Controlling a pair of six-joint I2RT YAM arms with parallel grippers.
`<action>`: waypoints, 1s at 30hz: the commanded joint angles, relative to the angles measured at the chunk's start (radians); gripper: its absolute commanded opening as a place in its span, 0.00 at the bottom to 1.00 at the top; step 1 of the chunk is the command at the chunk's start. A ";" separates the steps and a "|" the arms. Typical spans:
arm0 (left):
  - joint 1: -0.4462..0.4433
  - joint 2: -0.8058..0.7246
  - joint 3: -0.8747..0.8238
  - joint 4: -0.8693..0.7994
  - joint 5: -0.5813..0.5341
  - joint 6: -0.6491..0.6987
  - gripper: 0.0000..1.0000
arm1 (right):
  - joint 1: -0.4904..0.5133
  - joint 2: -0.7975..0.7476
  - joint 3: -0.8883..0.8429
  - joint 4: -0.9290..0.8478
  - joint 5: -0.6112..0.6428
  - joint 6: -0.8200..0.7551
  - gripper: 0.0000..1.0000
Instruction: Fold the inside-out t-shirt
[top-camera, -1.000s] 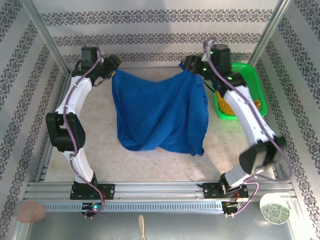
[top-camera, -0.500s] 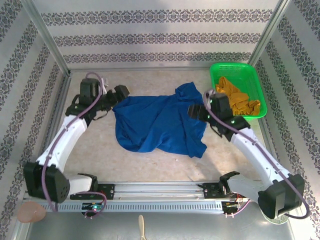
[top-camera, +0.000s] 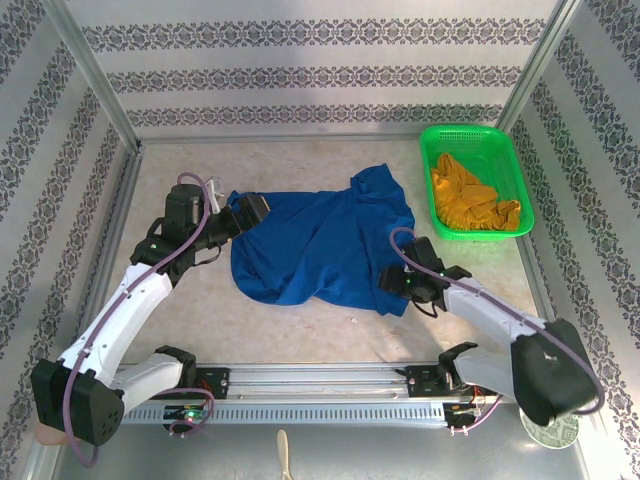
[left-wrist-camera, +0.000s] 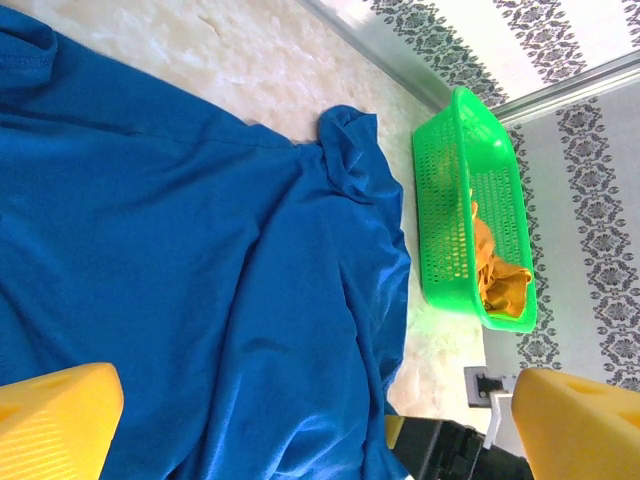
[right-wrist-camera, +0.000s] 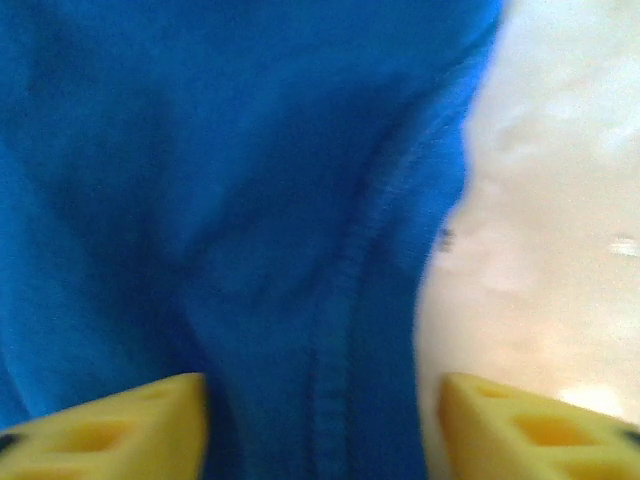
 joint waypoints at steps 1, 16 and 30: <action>-0.009 0.001 0.008 0.031 -0.014 -0.008 1.00 | -0.037 0.023 0.134 0.107 -0.136 0.004 0.00; -0.010 0.003 0.076 -0.007 -0.003 0.054 1.00 | -0.087 0.616 2.456 -0.505 -0.300 -0.060 0.00; -0.274 0.057 -0.027 0.171 -0.065 -0.033 1.00 | 0.029 0.445 2.046 -0.313 -0.204 -0.193 0.00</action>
